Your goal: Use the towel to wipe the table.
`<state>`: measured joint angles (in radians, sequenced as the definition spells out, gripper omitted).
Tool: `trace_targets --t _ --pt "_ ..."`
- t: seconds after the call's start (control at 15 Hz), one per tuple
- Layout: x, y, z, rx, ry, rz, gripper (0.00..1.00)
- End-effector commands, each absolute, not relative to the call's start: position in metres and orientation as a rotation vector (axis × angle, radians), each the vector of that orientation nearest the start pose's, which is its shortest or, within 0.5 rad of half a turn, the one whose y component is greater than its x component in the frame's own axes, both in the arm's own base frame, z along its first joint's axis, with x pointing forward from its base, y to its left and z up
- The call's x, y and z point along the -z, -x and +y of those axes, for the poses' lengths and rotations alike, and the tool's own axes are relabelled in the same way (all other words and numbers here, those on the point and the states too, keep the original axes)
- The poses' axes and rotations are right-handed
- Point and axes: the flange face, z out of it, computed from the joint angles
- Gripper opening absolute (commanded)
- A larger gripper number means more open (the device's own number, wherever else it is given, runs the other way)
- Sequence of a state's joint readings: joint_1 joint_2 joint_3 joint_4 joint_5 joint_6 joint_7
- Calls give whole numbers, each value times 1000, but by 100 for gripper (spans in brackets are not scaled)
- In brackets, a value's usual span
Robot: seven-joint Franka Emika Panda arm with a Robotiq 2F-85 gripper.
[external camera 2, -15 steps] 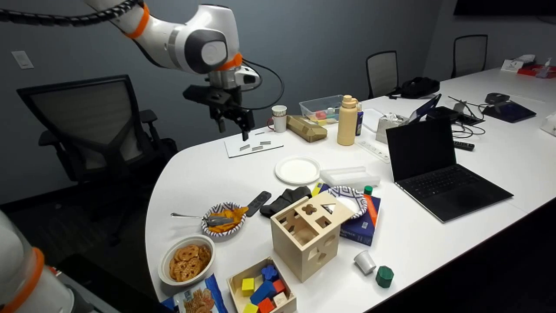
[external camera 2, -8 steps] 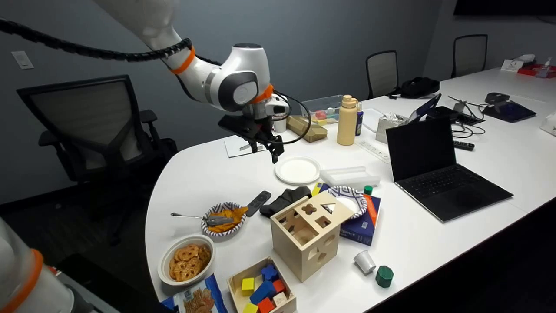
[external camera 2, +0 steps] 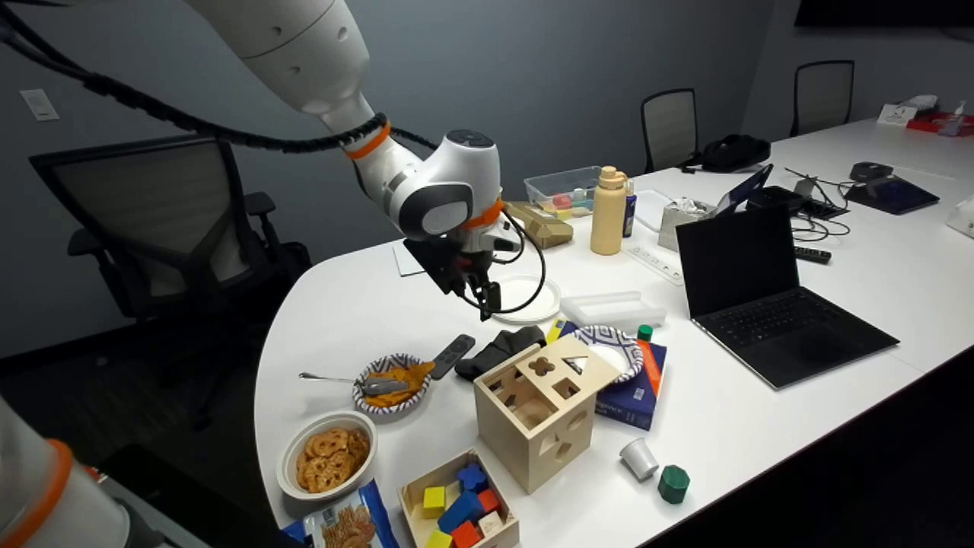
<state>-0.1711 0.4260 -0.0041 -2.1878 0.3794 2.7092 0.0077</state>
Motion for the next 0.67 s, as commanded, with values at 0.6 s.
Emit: trace_targets --t 0.6 --pt "-129 -564 -139 191 2720 1313 100"
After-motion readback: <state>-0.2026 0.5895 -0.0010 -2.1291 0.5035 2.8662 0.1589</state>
